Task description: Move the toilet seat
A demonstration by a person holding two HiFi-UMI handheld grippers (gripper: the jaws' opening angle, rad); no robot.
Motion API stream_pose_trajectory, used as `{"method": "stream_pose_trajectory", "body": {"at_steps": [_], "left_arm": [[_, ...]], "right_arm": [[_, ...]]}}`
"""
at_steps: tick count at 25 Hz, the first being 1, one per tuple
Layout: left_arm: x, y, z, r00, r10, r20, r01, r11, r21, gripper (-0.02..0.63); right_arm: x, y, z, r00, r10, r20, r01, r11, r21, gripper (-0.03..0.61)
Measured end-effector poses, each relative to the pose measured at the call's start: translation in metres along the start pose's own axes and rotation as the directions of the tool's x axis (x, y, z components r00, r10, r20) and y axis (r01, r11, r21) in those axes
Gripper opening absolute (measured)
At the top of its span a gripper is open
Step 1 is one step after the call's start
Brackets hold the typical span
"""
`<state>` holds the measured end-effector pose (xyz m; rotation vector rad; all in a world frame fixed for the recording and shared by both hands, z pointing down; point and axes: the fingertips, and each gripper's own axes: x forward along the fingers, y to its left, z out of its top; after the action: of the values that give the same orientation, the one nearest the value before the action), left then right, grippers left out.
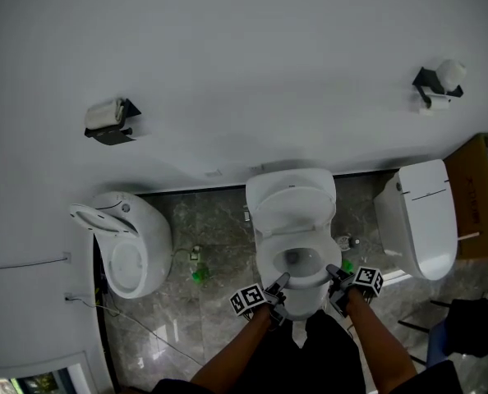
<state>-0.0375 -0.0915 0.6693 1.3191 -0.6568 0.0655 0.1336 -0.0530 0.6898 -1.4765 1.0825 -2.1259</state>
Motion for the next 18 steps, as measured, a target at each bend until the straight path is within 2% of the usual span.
{"method": "stream_pose_trajectory", "body": {"at_steps": [7,11,18], "left_arm": [[-0.001,-0.008,0.006,0.997,-0.033,-0.063,0.033,0.999,-0.003,0.239],[0.000,-0.012,0.011,0.996,-0.047,-0.075,0.047,0.999,0.000,0.242],[0.005,-0.018,0.016,0.996,-0.058,-0.069,0.058,0.998,0.002,0.247]], "right_arm": [[-0.007,0.018,-0.012,0.996,0.019,0.090,-0.021,1.000,0.021,0.202],[-0.005,0.034,-0.023,0.994,0.057,0.091,-0.058,0.998,0.009,0.201],[-0.004,0.044,-0.017,0.992,0.065,0.103,-0.069,0.997,0.028,0.187]]}}
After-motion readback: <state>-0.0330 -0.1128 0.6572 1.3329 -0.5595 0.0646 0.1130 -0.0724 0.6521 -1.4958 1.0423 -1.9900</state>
